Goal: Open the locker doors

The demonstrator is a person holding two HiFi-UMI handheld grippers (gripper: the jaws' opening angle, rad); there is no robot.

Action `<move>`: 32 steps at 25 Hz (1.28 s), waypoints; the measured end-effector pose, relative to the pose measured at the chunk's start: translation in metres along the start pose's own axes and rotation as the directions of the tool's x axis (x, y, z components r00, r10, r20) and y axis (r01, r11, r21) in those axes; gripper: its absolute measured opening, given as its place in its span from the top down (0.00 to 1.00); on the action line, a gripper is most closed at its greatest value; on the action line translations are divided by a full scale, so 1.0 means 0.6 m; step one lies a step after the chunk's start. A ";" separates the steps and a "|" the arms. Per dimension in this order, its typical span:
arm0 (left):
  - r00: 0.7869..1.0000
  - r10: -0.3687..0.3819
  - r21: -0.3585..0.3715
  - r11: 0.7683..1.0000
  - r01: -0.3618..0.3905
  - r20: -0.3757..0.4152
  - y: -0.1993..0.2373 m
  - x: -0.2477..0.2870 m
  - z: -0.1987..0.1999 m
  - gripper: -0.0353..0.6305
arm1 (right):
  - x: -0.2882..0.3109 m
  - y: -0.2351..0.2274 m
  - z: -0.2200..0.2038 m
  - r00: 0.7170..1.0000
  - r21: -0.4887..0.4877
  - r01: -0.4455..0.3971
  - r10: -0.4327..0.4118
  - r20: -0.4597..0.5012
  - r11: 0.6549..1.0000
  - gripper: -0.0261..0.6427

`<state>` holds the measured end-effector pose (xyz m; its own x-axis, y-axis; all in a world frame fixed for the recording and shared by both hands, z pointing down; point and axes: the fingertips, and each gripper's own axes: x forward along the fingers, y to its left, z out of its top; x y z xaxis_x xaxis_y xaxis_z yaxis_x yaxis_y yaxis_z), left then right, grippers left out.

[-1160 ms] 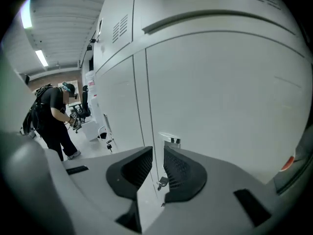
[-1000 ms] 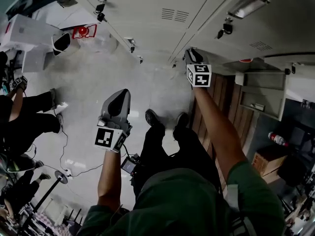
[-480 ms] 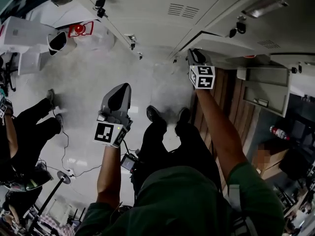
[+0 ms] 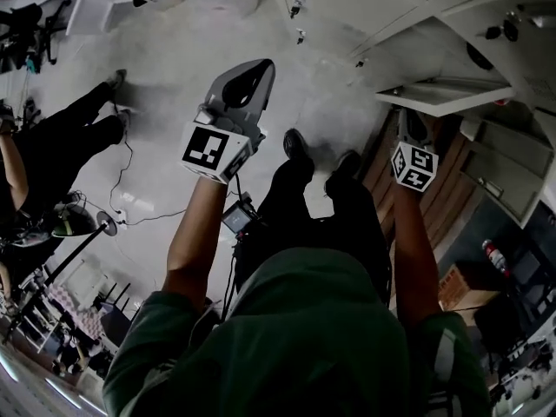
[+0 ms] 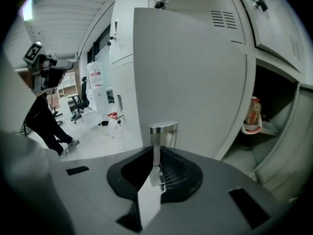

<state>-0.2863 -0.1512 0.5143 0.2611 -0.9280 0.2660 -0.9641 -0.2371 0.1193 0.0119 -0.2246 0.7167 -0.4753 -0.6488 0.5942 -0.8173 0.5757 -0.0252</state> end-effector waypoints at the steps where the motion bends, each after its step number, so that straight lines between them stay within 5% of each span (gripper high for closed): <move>1: 1.000 0.011 0.010 1.000 -0.011 0.000 -0.005 -0.006 0.005 0.95 | -0.018 -0.008 -0.014 1.000 0.008 0.011 -0.011 -0.015 1.000 0.90; 5: 0.999 0.039 0.063 0.997 -0.040 0.011 -0.021 -0.035 0.008 0.95 | -0.058 -0.016 -0.052 0.996 0.084 0.067 -0.062 -0.062 0.994 0.86; 7: 0.998 0.056 0.074 0.996 -0.057 0.015 -0.034 -0.056 0.012 0.95 | -0.070 -0.014 -0.045 0.994 0.133 0.097 -0.090 -0.056 0.986 0.62; 12: 0.994 0.111 0.075 0.991 -0.111 0.016 -0.045 -0.106 0.013 0.95 | -0.056 0.007 -0.002 0.990 0.240 0.138 -0.135 -0.028 0.961 0.55; 18: 0.992 0.128 0.072 0.989 -0.129 0.018 -0.080 -0.120 0.012 0.95 | -0.024 0.030 0.046 0.996 0.223 0.084 -0.085 -0.004 0.971 0.55; 29: 0.997 0.069 0.096 0.993 -0.071 0.024 -0.161 -0.108 0.032 0.95 | -0.182 -0.039 -0.056 0.993 0.183 0.116 -0.112 -0.034 0.976 0.55; 32: 0.999 0.028 0.103 0.994 -0.030 0.022 -0.200 -0.082 0.039 0.95 | -0.219 -0.077 -0.080 0.991 0.201 0.131 -0.126 -0.041 0.971 0.69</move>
<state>-0.1849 -0.0840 0.4644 0.2329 -0.9404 0.2479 -0.9714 -0.2373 0.0124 0.1280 -0.1421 0.6781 -0.3551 -0.6953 0.6248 -0.9213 0.3735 -0.1080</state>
